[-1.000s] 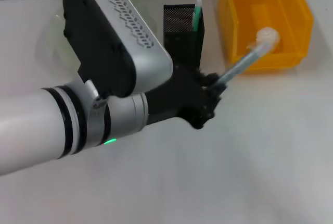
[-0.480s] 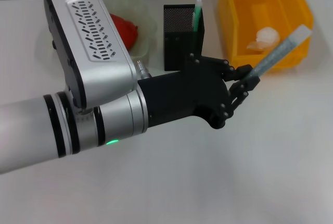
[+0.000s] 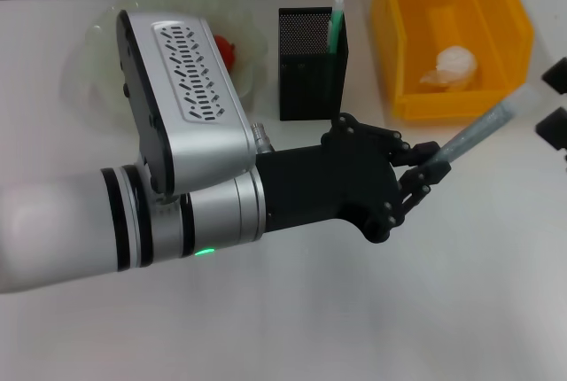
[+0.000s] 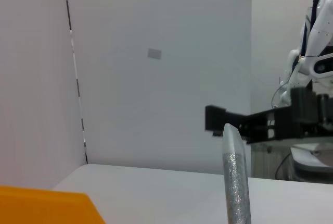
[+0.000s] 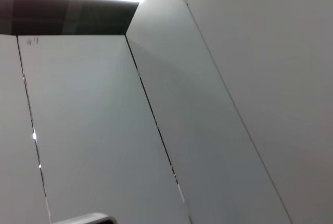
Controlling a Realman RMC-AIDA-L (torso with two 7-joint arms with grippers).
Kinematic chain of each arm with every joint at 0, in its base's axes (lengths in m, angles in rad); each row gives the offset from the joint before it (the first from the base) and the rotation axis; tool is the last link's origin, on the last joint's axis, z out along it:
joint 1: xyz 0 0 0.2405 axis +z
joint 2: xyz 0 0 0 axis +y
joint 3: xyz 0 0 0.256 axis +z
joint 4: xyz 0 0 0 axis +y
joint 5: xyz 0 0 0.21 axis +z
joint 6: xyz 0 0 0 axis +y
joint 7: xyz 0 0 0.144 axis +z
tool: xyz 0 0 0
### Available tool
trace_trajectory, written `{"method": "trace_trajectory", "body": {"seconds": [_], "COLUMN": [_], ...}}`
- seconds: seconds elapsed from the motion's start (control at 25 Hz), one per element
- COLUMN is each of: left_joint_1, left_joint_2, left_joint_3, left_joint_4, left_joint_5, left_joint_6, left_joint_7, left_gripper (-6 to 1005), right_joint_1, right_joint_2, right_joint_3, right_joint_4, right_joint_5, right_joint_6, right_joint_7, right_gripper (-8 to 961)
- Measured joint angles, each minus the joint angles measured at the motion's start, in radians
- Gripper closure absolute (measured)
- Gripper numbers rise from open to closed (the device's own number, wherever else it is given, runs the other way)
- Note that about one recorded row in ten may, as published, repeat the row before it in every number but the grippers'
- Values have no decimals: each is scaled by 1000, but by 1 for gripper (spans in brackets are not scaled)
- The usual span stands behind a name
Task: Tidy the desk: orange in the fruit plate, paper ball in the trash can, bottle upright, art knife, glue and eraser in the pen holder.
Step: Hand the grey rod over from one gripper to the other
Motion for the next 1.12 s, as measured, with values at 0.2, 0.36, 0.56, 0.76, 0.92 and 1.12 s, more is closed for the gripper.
{"method": "trace_trajectory", "body": {"seconds": [0.2, 0.36, 0.56, 0.76, 0.92, 1.12], "left_joint_1": [-21, -24, -26, -27, -32, -48], "left_joint_2": [-2, -1, -2, -2, -2, -3], "left_joint_3": [3, 3, 1, -1, -1, 3], "left_joint_4": [-26, -27, -28, -32, -42, -61], "left_joint_5": [-5, -9, -11, -12, -13, -16], "left_joint_6": [4, 14, 23, 24, 25, 30], "left_joint_7": [8, 11, 11, 11, 12, 13], "left_gripper": [873, 872, 872, 872, 873, 875], "right_joint_1": [34, 52, 63, 62, 57, 52], "right_joint_2": [2, -1, 0, 1, 2, 4], "right_joint_3": [0, -1, -1, -1, -3, -1], "right_joint_4": [0, -5, -12, -20, -27, -21], "right_joint_5": [-55, -91, -112, -136, -147, -146], "right_joint_6": [32, 52, 63, 66, 56, 37], "right_joint_7": [24, 48, 52, 44, -11, -50], "right_gripper": [273, 276, 383, 555, 647, 761]}}
